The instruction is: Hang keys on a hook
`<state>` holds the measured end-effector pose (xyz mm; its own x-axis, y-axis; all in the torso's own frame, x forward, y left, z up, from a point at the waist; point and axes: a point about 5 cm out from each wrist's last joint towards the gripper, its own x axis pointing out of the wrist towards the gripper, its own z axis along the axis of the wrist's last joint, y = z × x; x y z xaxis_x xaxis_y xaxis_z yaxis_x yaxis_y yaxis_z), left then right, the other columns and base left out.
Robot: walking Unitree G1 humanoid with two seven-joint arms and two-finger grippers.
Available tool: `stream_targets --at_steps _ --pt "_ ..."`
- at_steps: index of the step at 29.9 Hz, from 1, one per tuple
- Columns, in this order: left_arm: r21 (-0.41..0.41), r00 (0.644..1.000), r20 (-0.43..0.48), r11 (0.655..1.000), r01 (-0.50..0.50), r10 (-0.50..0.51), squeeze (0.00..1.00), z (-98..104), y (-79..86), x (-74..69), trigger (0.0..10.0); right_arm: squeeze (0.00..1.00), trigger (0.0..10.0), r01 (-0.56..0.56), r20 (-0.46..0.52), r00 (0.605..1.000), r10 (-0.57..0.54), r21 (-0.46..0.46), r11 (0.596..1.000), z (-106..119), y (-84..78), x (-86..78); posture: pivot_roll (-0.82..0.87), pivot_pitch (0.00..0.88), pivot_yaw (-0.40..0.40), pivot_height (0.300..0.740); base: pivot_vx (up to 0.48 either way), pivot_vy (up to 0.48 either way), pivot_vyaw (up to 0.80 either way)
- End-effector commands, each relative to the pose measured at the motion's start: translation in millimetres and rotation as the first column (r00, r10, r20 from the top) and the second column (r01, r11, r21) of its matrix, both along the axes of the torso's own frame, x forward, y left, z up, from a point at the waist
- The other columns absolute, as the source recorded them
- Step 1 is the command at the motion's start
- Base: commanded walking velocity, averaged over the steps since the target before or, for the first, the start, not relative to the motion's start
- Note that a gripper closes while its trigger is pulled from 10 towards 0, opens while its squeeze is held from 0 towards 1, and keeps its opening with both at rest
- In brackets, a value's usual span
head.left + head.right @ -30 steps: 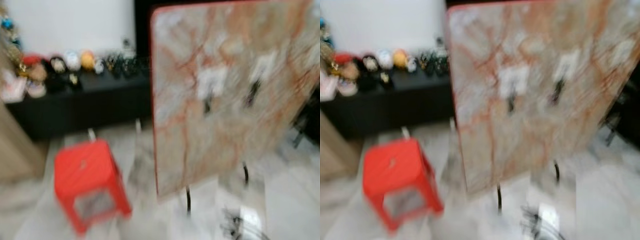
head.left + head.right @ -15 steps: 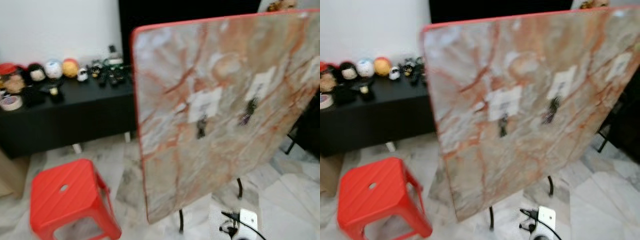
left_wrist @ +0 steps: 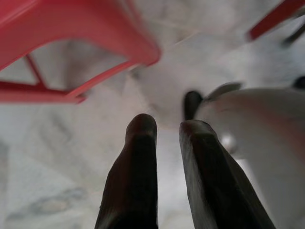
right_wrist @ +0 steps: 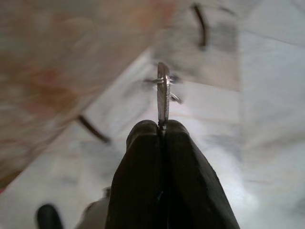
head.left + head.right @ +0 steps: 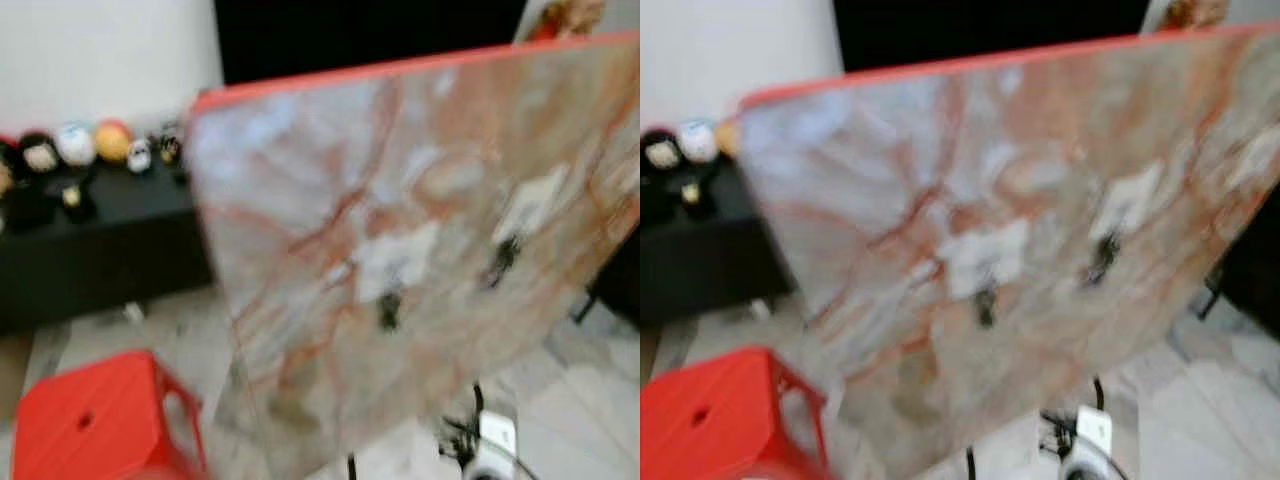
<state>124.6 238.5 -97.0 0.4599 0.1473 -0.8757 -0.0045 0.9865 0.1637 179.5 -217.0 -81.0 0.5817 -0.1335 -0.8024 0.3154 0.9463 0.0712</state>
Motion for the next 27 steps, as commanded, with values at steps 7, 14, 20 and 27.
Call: stream_targets --at_steps 7,14,20,27 --pt "0.030 0.999 -0.034 1.000 0.008 -0.007 0.00 -1.4 7.6 -10.6 10.0 0.00 10.0 -0.006 0.003 1.000 0.006 0.013 1.000 -0.1 5.4 2.3 0.08 0.000 -0.052 0.730 0.000 0.000 0.00" --pt "0.039 0.999 -0.040 0.999 0.029 -0.027 0.00 -1.4 7.3 -10.4 10.0 0.00 10.0 -0.050 0.001 0.999 0.050 -0.003 0.999 0.5 5.1 3.1 0.07 0.000 -0.052 0.730 0.000 -0.099 0.08" --pt "0.040 0.999 -0.042 0.999 0.034 -0.032 0.00 -1.5 7.2 -10.7 10.0 0.00 10.0 -0.027 0.006 1.000 0.027 0.012 1.000 0.1 5.6 2.4 0.07 0.000 -0.051 0.730 0.000 -0.467 0.62" --pt "0.044 0.998 -0.044 0.998 0.042 -0.040 0.00 -1.5 7.4 -10.8 10.0 0.00 10.0 -0.031 -0.001 1.000 0.031 0.006 0.999 -0.4 5.8 1.6 0.07 0.000 -0.050 0.730 0.000 -0.480 0.00"
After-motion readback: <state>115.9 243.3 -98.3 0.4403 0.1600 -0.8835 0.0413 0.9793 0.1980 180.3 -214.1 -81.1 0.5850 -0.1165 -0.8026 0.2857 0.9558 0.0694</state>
